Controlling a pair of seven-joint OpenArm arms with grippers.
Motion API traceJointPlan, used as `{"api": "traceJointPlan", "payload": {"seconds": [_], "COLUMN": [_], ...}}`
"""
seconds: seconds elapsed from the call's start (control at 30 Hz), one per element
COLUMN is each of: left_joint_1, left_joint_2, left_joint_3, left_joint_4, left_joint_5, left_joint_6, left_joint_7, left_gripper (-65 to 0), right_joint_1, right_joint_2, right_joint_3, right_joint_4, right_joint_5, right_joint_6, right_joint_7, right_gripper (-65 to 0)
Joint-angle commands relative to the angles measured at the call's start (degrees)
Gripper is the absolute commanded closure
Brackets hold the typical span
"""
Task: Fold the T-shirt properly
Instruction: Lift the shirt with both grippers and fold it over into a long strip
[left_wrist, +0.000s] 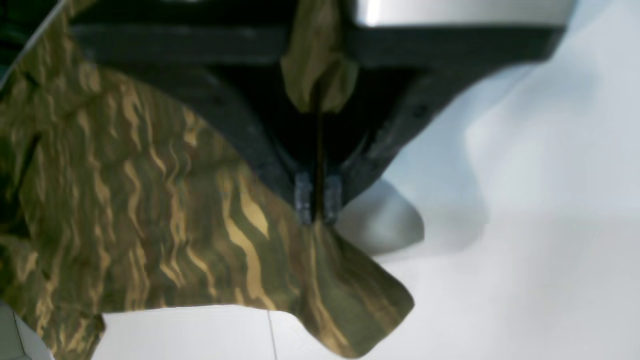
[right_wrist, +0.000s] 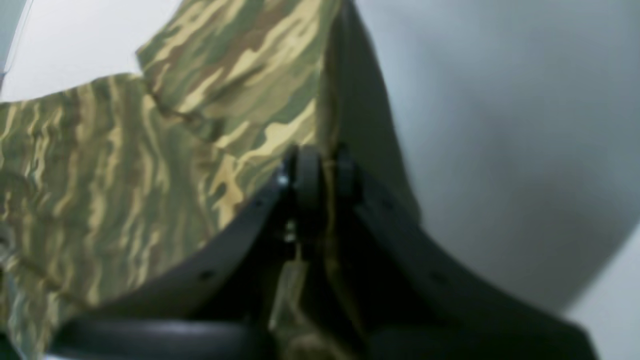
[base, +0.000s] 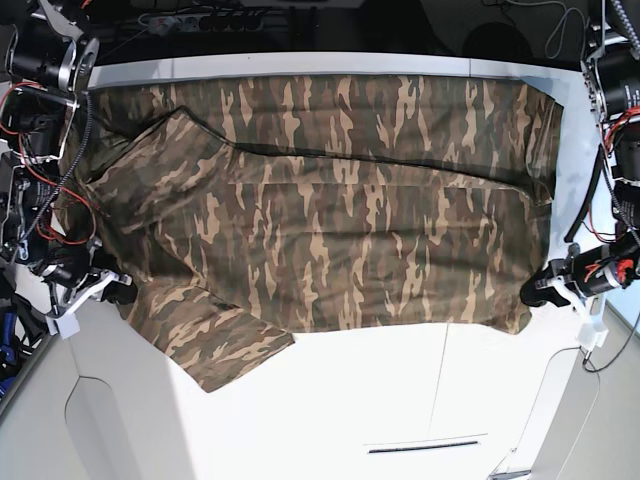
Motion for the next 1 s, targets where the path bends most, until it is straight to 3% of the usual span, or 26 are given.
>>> {"api": "traceJointPlan", "payload": {"seconds": [0.0, 0.17, 0.33, 0.57, 0.97], "left_joint_1": [-1.3, 3.0, 8.2, 17.2, 25.6], "left_joint_2": [-1.8, -5.0, -6.4, -9.6, -9.4], "left_joint_3": [-0.3, -0.3, -0.3, -0.3, -0.3], "left_joint_4": [1.8, 6.6, 12.2, 22.6, 24.5], "left_joint_5": [-2.5, -9.7, -11.7, -13.1, -13.2], "left_joint_6": [-0.5, -0.5, -0.5, -0.5, -0.5], "left_joint_7": [0.3, 5.4, 6.6, 6.6, 6.2], "left_gripper": [0.0, 0.0, 0.0, 0.0, 0.0], "right_joint_1": [1.2, -3.5, -9.3, -17.2, -24.4], "right_joint_2": [1.9, 5.4, 7.7, 7.8, 7.1], "right_joint_3": [0.2, 0.3, 0.5, 6.8, 8.2], "right_joint_4": [1.9, 7.1, 11.8, 17.5, 17.7], "right_joint_5": [2.6, 7.9, 9.6, 11.8, 12.2], "right_joint_6": [0.6, 0.9, 1.0, 1.1, 1.0], "right_joint_7": [0.4, -0.8, -0.7, -0.8, -0.3], "right_gripper": [0.0, 0.0, 0.0, 0.0, 0.0]}}
